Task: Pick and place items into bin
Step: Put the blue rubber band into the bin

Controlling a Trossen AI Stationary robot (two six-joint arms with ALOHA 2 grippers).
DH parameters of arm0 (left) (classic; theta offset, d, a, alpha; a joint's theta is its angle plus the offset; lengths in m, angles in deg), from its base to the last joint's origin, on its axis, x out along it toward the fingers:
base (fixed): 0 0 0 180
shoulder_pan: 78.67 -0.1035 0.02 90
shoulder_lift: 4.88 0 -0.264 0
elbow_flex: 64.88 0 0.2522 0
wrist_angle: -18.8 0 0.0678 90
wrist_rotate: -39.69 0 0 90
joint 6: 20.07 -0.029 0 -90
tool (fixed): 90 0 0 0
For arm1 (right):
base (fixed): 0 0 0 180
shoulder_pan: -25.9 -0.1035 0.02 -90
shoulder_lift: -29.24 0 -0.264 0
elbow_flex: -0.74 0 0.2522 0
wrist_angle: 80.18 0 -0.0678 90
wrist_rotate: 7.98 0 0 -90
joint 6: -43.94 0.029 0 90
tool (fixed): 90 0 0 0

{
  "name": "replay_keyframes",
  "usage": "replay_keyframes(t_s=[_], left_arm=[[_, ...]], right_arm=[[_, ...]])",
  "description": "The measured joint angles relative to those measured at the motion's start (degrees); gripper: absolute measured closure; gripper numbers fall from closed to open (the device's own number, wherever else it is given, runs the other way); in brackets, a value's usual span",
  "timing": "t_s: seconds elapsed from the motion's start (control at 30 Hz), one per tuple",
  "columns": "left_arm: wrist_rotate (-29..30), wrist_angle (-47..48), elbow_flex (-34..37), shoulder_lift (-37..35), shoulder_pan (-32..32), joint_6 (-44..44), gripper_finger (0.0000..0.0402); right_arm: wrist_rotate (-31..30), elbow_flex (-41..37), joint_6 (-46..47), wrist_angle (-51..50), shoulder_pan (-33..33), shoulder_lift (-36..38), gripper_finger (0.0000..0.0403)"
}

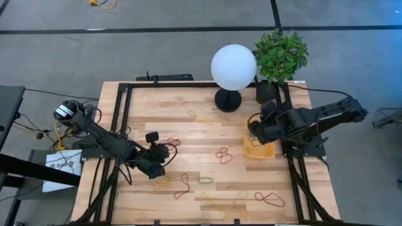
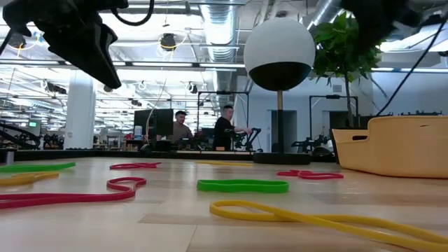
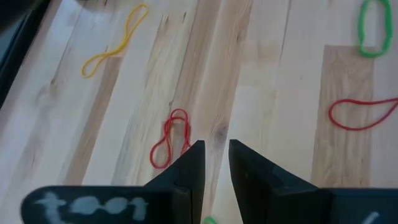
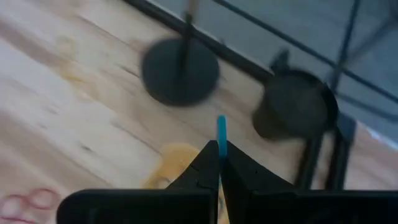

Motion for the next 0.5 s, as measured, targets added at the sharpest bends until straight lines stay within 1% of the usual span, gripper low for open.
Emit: replay_keyframes(t_s=[0.07, 0.27, 0.4, 0.5], left_arm=[[0.0, -0.1, 0.0, 0.0, 0.0, 0.2, 0.0338], [0.0, -0.1, 0.0, 0.0, 0.0, 0.2, 0.0338], [0.0, -0.2, 0.0, 0.0, 0.0, 0.2, 0.0338], [0.1, -0.2, 0.0, 0.0, 0.0, 0.2, 0.0338]], right_arm=[[0.5, -4.7, 1.9, 1.4, 0.4, 1.0, 0.0402], [1.0, -17.4, -1.3, 15.6, 0.8, 1.2, 0.0402], [1.5, -22.7, -1.3, 20.4, 1.7, -0.9, 0.0398], [3.7, -24.8, -1.3, 21.9, 2.4, -2.9, 0.0382]])
